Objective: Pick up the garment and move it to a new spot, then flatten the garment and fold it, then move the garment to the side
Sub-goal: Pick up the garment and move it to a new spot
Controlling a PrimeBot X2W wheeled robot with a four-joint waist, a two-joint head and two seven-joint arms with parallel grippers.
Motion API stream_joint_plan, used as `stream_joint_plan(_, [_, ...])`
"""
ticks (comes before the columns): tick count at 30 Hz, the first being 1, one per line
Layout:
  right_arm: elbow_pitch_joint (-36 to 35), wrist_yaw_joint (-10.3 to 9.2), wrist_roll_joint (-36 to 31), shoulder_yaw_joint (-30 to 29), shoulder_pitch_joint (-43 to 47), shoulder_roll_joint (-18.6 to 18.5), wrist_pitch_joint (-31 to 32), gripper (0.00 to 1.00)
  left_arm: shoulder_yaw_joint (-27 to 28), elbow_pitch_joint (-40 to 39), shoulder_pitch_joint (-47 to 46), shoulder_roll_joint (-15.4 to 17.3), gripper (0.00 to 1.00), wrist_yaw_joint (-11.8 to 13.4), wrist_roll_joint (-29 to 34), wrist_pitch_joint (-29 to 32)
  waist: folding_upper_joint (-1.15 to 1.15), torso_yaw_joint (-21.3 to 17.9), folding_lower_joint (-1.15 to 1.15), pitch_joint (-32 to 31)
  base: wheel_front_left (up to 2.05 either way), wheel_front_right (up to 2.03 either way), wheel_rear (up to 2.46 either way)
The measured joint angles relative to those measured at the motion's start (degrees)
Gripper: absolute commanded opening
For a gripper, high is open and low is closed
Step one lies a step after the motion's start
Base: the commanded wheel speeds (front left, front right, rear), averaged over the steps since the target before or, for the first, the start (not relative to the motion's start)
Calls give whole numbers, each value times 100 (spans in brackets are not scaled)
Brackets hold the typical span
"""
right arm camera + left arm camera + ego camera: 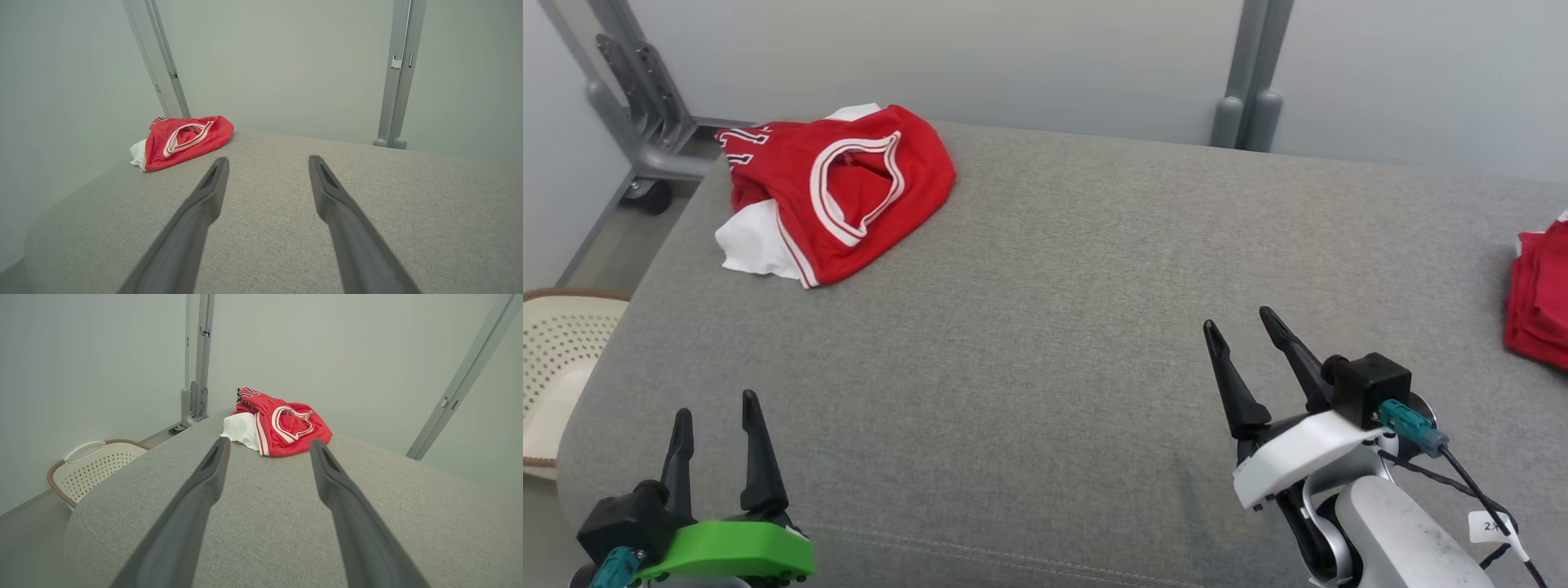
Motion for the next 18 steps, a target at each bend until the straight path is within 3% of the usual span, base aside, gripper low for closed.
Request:
stream_joint_plan(6, [12,-64,1,-226,20,-19,0,100,-364,29,0,-1,100,0,-5,0,0,488,0,-36,0,0,0])
stream_joint_plan(11, [15,-65,-9,-179,74,-10,0,100,-191,24,1,5,100,2,-33,0,0,842,0,-67,0,0,0])
stream_joint_plan(18, [-2,-118,-85,-171,90,-22,0,100,-254,10,26,3,100,1,-42,0,0,925,0,-18,0,0,0])
